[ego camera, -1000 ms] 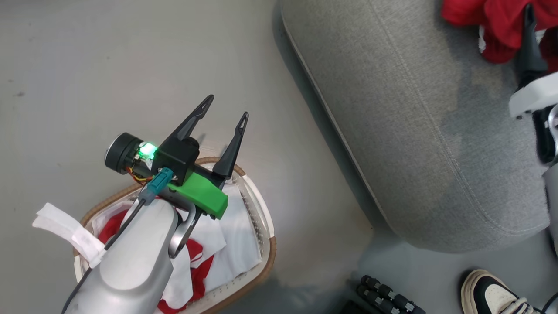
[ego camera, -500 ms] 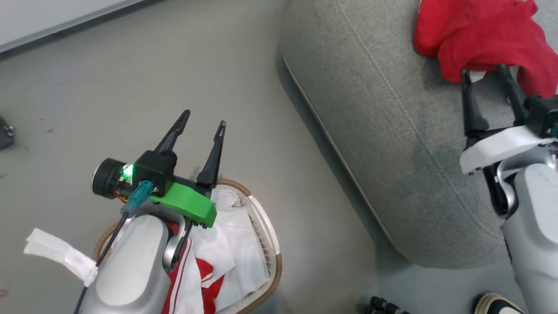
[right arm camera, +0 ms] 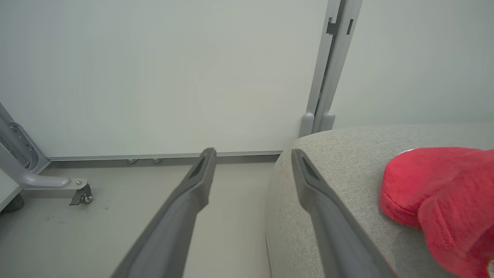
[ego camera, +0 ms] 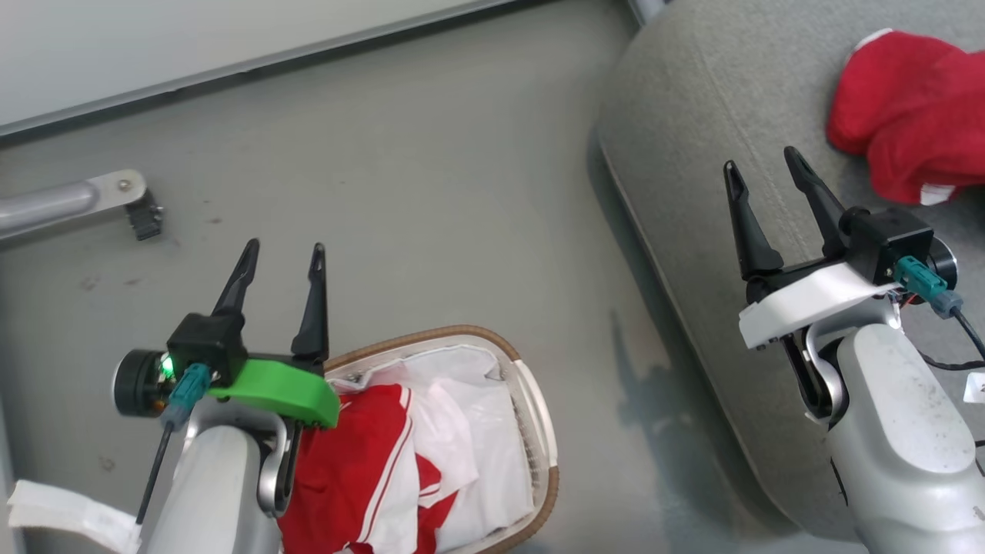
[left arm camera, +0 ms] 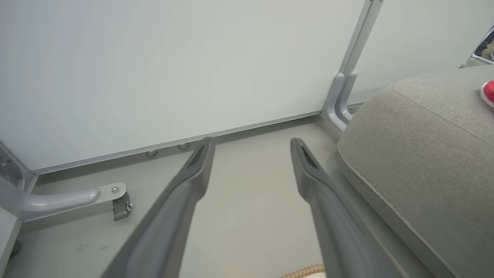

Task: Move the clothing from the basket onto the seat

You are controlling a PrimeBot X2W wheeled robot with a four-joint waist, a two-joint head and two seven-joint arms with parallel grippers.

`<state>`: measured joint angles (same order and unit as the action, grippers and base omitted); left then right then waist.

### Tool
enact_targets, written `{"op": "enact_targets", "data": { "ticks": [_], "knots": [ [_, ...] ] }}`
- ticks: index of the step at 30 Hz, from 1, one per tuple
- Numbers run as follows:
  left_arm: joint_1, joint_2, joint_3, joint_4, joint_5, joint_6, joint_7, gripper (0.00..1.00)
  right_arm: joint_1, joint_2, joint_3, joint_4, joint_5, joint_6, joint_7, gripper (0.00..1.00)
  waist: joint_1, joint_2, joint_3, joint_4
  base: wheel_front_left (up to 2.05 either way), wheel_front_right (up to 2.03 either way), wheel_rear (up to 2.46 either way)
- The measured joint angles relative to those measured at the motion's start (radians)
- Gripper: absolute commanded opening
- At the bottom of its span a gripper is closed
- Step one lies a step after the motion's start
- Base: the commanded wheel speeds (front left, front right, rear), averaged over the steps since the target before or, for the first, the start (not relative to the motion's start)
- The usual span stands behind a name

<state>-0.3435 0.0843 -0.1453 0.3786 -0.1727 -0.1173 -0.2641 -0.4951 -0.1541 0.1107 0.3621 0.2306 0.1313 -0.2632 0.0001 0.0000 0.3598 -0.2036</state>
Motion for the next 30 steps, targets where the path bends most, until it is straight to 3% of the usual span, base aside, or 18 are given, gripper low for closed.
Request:
{"op": "enact_targets", "data": {
  "ticks": [14,30],
  "knots": [
    [0.127,-0.030,0.166,0.004,0.035,0.005,0.000,1.00,0.140,0.015,-0.015,0.001,-0.021,0.000,0.000,1.00,-0.0001,0.0000,-0.117,0.131,0.00,0.00,0.00],
    [0.270,-0.033,0.197,0.000,-0.009,-0.001,0.000,1.00,0.291,0.056,-0.017,-0.001,0.006,0.000,0.000,1.00,-0.0001,0.0000,-0.284,0.180,0.00,0.00,0.00]
  ]
}}
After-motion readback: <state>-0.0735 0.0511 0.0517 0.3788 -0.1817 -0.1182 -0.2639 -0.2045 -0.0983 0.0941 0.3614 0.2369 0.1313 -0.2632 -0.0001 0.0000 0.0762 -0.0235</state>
